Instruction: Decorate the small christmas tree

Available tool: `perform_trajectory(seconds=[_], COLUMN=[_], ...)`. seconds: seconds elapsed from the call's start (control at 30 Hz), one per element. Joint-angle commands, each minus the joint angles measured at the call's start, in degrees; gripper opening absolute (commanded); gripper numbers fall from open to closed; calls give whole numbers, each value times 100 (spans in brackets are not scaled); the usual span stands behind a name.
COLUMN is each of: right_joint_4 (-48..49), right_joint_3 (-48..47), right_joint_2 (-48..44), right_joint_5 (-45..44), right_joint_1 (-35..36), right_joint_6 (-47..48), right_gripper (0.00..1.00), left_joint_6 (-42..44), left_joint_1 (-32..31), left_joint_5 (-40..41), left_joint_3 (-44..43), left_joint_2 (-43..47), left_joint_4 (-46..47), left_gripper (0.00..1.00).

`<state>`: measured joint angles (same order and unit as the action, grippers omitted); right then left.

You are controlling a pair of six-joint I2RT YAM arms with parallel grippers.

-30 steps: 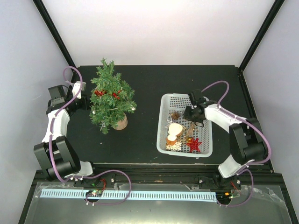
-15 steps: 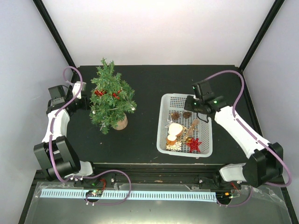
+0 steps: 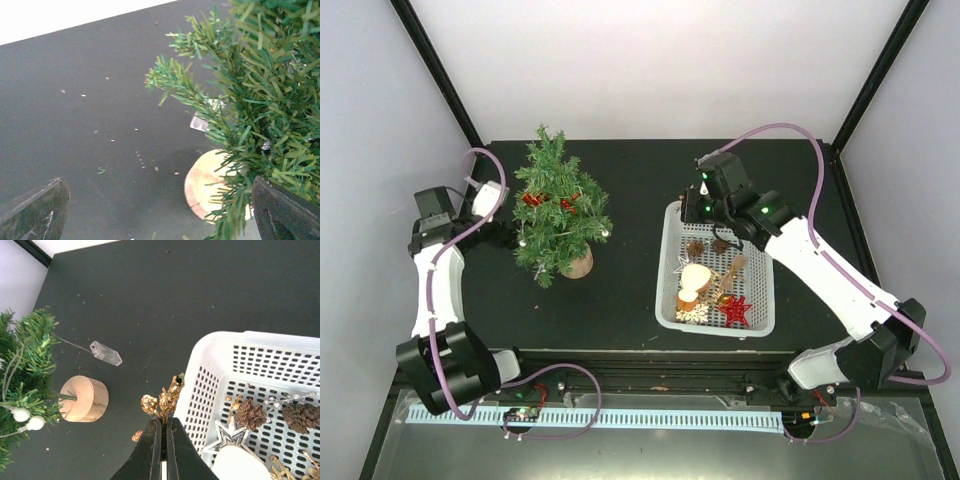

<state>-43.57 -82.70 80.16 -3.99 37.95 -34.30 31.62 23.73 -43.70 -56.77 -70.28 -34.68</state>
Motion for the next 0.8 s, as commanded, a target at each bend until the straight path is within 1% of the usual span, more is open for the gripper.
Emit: perform_trajectory(seconds=[0.0, 0.13, 0.23, 0.27, 0.3, 0.37, 0.43, 0.5, 0.63, 0.77], right_joint_4=[-51, 15, 31, 39, 46, 54, 43, 53, 55, 42], right_joint_3=[119, 276, 311, 307, 311, 292, 256, 232, 252, 313], right_joint_2=[-3, -56, -70, -78, -79, -75, -63, -62, -87, -132], right_joint_5=[-102, -110, -67, -48, -35, -1, 18, 59, 109, 110], right_joint_1=[55, 52, 51, 54, 48, 47, 52, 54, 52, 46], right_joint_6=[106, 108, 108, 108, 111, 132, 135, 136, 122, 108], right_gripper=[2, 2, 2, 2, 2, 2, 2, 2, 2, 2], left_joint_6=[816, 961, 1383, 1881, 2514, 4048, 5730, 5777, 6140, 6150], left_joint_1=[374, 807, 1049, 1138, 1205, 1247, 1244, 1238, 1186, 1046], left_joint_5=[203, 180, -199, -487, -831, -1394, -1716, -1970, -2155, -2261], left_joint_3=[-597, -887, -1030, -1101, -1178, -1393, -1620, -1622, -1377, -1372], left_joint_2=[83, -4, -74, -128, -200, -499, -908, -1145, -1290, -1330], left_joint_4=[-557, -699, -1219, -1579, -2163, -3616, -5210, -5443, -5424, -5441], left_gripper=[99, 99, 99, 99, 99, 99, 99, 99, 99, 99])
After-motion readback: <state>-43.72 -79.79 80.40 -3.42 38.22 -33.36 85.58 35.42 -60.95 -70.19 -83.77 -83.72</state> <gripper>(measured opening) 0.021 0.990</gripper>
